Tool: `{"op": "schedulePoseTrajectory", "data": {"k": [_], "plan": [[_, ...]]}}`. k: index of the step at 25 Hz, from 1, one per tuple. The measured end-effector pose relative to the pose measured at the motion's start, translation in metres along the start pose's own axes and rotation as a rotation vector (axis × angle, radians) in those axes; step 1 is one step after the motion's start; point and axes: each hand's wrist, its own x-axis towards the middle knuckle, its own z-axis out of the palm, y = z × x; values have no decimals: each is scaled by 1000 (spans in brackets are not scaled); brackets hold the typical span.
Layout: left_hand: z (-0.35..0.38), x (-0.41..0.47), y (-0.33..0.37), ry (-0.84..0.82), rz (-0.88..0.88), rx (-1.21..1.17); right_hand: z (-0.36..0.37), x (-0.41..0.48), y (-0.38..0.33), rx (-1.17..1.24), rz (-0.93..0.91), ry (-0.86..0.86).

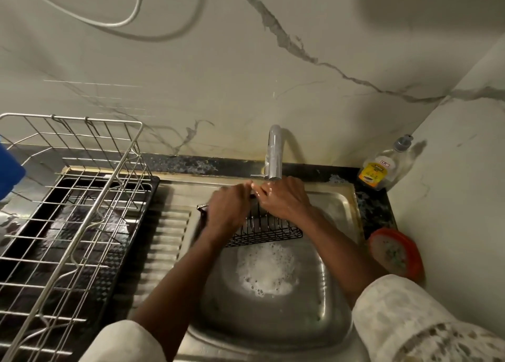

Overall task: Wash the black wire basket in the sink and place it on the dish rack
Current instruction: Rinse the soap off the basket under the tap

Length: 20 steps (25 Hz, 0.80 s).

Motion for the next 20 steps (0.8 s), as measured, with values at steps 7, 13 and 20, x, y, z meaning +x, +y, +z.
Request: {"op": "schedulePoseTrajectory", "data": {"k": [7,13,20], "plan": [[-6,9,23,76,-519,-602,5,-21,35,1025,400,85],[10,10,2,36,-747,-731,-9,-14,19,430,275,29],[1,12,29,-68,-501,-594,-10,-5,-13,404,168,37]]}}
